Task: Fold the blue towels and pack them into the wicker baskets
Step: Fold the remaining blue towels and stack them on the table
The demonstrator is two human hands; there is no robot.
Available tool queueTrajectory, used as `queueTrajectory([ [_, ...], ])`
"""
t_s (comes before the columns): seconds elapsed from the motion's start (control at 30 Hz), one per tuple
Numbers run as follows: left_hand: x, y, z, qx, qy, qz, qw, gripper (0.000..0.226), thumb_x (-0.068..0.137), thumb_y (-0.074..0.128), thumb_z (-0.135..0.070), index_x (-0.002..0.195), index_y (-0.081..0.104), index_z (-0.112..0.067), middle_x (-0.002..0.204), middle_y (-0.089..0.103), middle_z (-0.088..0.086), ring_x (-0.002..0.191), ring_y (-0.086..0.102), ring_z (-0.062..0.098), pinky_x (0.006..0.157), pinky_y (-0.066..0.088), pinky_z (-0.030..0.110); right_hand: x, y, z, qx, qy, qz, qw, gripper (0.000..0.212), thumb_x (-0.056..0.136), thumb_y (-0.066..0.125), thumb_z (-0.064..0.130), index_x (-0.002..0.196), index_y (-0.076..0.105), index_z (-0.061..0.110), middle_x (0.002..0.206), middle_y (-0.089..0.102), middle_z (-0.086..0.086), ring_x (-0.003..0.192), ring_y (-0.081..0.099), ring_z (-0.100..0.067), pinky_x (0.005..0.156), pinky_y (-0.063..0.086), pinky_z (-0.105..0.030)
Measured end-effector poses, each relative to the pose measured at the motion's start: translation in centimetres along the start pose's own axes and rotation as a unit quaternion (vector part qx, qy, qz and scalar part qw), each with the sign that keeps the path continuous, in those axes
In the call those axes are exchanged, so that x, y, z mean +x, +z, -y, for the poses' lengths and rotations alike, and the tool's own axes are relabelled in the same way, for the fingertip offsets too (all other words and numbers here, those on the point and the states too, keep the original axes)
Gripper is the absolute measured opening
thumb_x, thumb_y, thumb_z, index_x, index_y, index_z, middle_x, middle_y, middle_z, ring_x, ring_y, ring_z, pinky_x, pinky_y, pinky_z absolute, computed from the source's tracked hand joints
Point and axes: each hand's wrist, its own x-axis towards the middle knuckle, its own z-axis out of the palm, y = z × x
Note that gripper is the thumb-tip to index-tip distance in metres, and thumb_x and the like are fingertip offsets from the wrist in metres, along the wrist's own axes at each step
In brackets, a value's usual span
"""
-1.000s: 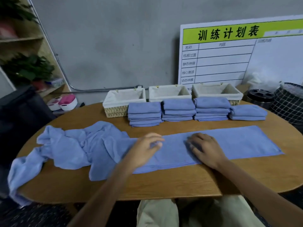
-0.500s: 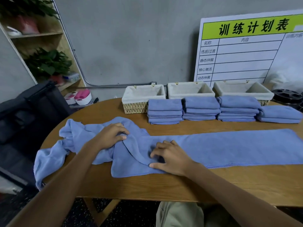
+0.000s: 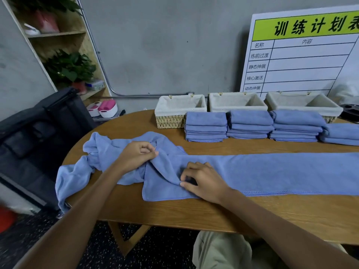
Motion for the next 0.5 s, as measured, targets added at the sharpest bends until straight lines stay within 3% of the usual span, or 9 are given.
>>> queueTrajectory([
  [0.13, -1.4, 0.2, 0.5, -0.005, -0.024, -0.014, 1.0, 0.012, 0.091, 0.073, -0.017, 0.091, 0.067, -0.007, 0.052, 0.062, -0.008, 0.05, 0.055, 0.002, 0.063, 0.045, 0.026, 0.0, -0.2, 0.2, 0.02, 0.018, -0.005, 1.0, 0.012, 0.095, 0.059, 0.038, 0.094, 0.064, 0.027, 0.092, 0.054, 0.011, 0.089, 0.052, -0.011, 0.087, 0.036, -0.034],
  [0.23, -2.3, 0.6, 0.9, 0.021, -0.031, -0.037, 0.999, 0.013, 0.089, 0.075, -0.021, 0.097, 0.065, -0.018, 0.057, 0.061, -0.009, 0.047, 0.055, 0.009, 0.056, 0.046, 0.028, 0.0, -0.3, 0.2, 0.033, 0.026, -0.012, 0.999, 0.01, 0.095, 0.06, 0.038, 0.091, 0.063, 0.029, 0.09, 0.052, 0.013, 0.086, 0.051, -0.008, 0.086, 0.037, -0.034],
  [0.33, -3.8, 0.7, 1.1, 0.009, -0.039, -0.072, 0.997, 0.016, 0.089, 0.074, -0.016, 0.098, 0.061, -0.016, 0.067, 0.053, -0.004, 0.043, 0.05, 0.009, 0.047, 0.043, 0.024, -0.3, -0.5, 0.1, 0.05, 0.025, -0.025, 0.998, 0.009, 0.094, 0.061, 0.038, 0.089, 0.061, 0.031, 0.089, 0.051, 0.015, 0.084, 0.05, -0.004, 0.081, 0.033, -0.029],
  [0.43, -5.8, 0.5, 2.5, -0.05, -0.071, -0.085, 0.993, 0.018, 0.091, 0.073, -0.015, 0.099, 0.057, -0.011, 0.057, 0.048, 0.003, 0.04, 0.042, 0.015, 0.047, 0.038, 0.031, -0.5, -0.7, 0.0, 0.067, 0.015, -0.04, 0.997, 0.008, 0.094, 0.061, 0.037, 0.089, 0.061, 0.031, 0.088, 0.051, 0.014, 0.082, 0.05, -0.004, 0.078, 0.031, -0.027],
  [0.5, -7.3, 0.6, 3.5, -0.044, -0.092, -0.049, 0.994, 0.019, 0.091, 0.073, -0.02, 0.098, 0.056, -0.016, 0.054, 0.052, 0.006, 0.042, 0.04, 0.016, 0.051, 0.035, 0.031, -0.5, -0.7, -0.1, 0.071, 0.009, -0.033, 0.997, 0.011, 0.094, 0.061, 0.04, 0.088, 0.06, 0.031, 0.087, 0.052, 0.014, 0.082, 0.051, -0.005, 0.079, 0.035, -0.028],
])
